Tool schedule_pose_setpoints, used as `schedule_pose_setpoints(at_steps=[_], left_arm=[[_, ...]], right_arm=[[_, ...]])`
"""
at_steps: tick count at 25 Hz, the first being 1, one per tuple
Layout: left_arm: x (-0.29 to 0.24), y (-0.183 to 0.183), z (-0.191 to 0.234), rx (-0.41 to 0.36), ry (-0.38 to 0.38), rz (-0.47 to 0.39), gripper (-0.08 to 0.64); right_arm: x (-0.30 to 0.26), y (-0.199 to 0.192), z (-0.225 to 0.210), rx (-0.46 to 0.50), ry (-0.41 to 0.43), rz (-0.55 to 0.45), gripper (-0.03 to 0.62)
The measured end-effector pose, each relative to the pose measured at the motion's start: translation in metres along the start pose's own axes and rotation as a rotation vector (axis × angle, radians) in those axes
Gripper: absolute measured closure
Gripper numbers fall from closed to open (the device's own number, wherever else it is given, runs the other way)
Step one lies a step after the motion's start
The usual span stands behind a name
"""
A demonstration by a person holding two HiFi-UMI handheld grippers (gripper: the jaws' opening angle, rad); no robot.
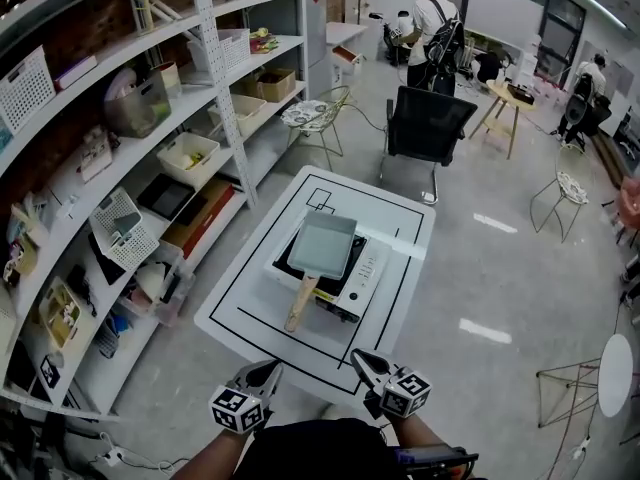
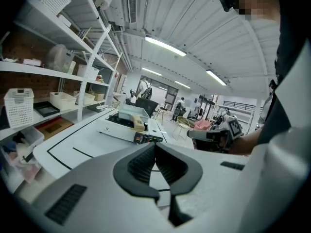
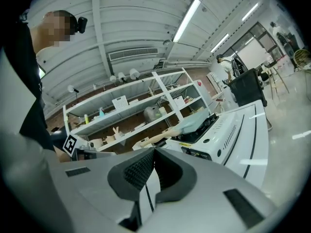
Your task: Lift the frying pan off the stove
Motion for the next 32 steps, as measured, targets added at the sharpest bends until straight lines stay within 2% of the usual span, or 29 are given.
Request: schedule_pose_setpoints(at_steps=[9, 16, 21, 26, 32], left_arm=[[-0.011, 0.009, 0.018, 0.058, 0.069, -0.029, 0.551], [-0.016, 0.022, 0.041, 0.063, 0.086, -0.036, 0.551], [-0.030, 0.040, 0.064, 0.040, 0.051, -0.044, 0.551], [-0.049, 0.054, 0.079, 0.034, -0.025, -0.027, 0.551], [-0.062, 0.063, 0.096, 0.079, -0.117, -0.004, 0.551]], right_arm=[[-0.008, 0.003, -0.021, -0.024, 0.024, 0.029, 0.567], [-0.010, 0.006, -0.031, -0.037, 0.003, 0.017, 0.566], [-0.016, 0.011, -0.036, -0.035, -0.033, -0.018, 0.566], [-0.019, 0.012, -0.036, -0.044, -0.097, -0.038, 0.566], [-0.029, 0.012, -0.030, -0.057, -0.162, -0.054, 0.566]])
Point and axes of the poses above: the fingertips, and each gripper's own axes: x backward along the fingers, z to its left, y out of its top, the point moved 3 cm from there along x, backward along the fingers, and after that the axes turned 11 degrees about -y, right-handed, at the moved point
